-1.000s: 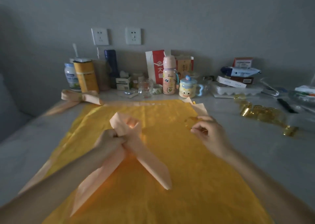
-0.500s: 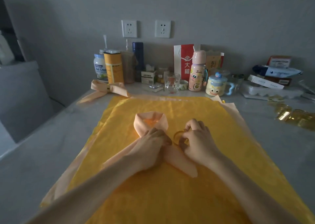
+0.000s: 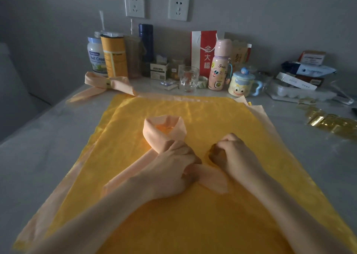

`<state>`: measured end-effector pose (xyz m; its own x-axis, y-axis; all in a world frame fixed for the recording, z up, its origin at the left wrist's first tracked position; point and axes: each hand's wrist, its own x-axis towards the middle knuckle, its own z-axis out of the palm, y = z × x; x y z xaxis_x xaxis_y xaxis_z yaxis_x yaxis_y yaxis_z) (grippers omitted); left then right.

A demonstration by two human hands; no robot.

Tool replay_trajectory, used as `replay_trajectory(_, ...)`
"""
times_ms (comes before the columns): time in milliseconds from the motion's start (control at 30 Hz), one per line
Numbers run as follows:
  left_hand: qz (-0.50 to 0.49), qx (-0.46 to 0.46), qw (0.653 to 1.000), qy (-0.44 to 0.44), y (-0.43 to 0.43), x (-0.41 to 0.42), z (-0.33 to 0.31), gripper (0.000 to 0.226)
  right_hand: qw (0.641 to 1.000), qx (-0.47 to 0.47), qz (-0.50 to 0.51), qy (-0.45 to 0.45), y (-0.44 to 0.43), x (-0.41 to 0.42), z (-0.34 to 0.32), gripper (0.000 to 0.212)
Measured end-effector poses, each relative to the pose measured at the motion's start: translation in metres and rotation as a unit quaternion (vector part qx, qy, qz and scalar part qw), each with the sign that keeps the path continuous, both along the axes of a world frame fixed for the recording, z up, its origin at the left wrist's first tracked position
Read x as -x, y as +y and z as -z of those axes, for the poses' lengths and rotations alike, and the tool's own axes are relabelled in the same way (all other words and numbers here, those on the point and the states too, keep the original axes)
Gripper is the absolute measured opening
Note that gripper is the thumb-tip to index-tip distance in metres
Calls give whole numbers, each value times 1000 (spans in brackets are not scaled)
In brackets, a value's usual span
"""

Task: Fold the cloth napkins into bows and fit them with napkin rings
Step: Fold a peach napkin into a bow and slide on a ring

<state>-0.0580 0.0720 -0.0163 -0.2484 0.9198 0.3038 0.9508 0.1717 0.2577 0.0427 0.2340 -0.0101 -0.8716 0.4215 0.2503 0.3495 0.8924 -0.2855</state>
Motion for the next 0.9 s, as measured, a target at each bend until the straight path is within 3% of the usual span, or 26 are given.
replay_trajectory(100,3,-16,1000,-14,4,1,6,32,999,25,-19,9,0,3,2,16)
replay_trajectory(267,-39,-30,998,-35,8,5,13,26,987,161,2,11,11,1,-1,5)
replay_trajectory(333,-49,-33,997,-44,9,5,15,27,960,280,1,28,13,-2,-9,8)
replay_trajectory(433,-57,-42,997,-38,12,4,17,26,884,464,-34,39,10,-9,-23,21)
replay_trajectory(500,-61,-50,996,-50,13,4,17,25,905,418,-75,-1,4,-12,-25,17)
replay_trajectory(567,-60,-57,994,-73,12,6,17,21,957,272,-91,-35,-3,-10,-18,8)
replay_trajectory(633,-55,-69,991,-98,10,7,18,17,977,191,-83,-39,-7,-8,-10,11)
replay_trajectory(767,-53,-109,978,-167,7,7,17,12,975,195,-101,-27,-11,-6,-7,19)
replay_trajectory(833,-51,-130,966,-217,5,7,16,24,981,165,-103,-1,-13,-4,-5,21)
replay_trajectory(900,-36,-125,969,-211,2,5,15,46,982,161,-97,30,-16,-3,-3,21)
